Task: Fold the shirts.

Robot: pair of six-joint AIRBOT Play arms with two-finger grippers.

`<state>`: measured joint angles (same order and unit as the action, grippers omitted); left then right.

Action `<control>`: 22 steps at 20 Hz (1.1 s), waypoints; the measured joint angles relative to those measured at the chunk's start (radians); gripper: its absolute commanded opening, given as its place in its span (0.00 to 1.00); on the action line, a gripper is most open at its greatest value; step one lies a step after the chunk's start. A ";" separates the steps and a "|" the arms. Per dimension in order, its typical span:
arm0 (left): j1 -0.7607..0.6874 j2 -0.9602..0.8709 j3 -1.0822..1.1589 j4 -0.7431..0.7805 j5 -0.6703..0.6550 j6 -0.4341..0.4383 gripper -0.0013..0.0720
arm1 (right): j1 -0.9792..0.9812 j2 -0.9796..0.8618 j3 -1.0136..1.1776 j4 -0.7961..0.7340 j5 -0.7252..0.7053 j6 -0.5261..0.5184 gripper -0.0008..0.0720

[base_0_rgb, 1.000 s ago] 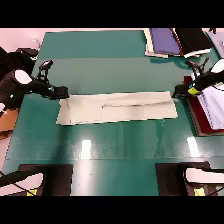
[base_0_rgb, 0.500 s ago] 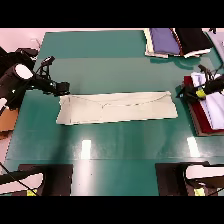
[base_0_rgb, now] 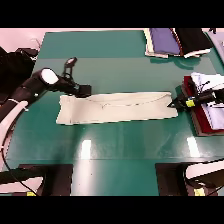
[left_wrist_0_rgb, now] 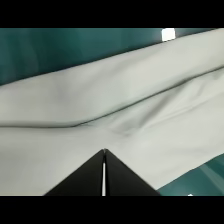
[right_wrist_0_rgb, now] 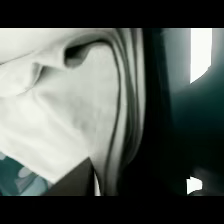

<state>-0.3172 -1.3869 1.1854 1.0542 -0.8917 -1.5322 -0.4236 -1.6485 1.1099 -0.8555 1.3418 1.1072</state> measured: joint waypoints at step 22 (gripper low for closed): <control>-0.238 -0.412 0.295 -0.113 0.068 -0.031 0.05 | 0.501 0.298 0.568 0.153 0.041 0.181 0.03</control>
<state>-0.5552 -1.7988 1.4807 0.9413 -0.8234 -1.5631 0.0772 -1.3510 1.6779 -0.7025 1.3827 1.2884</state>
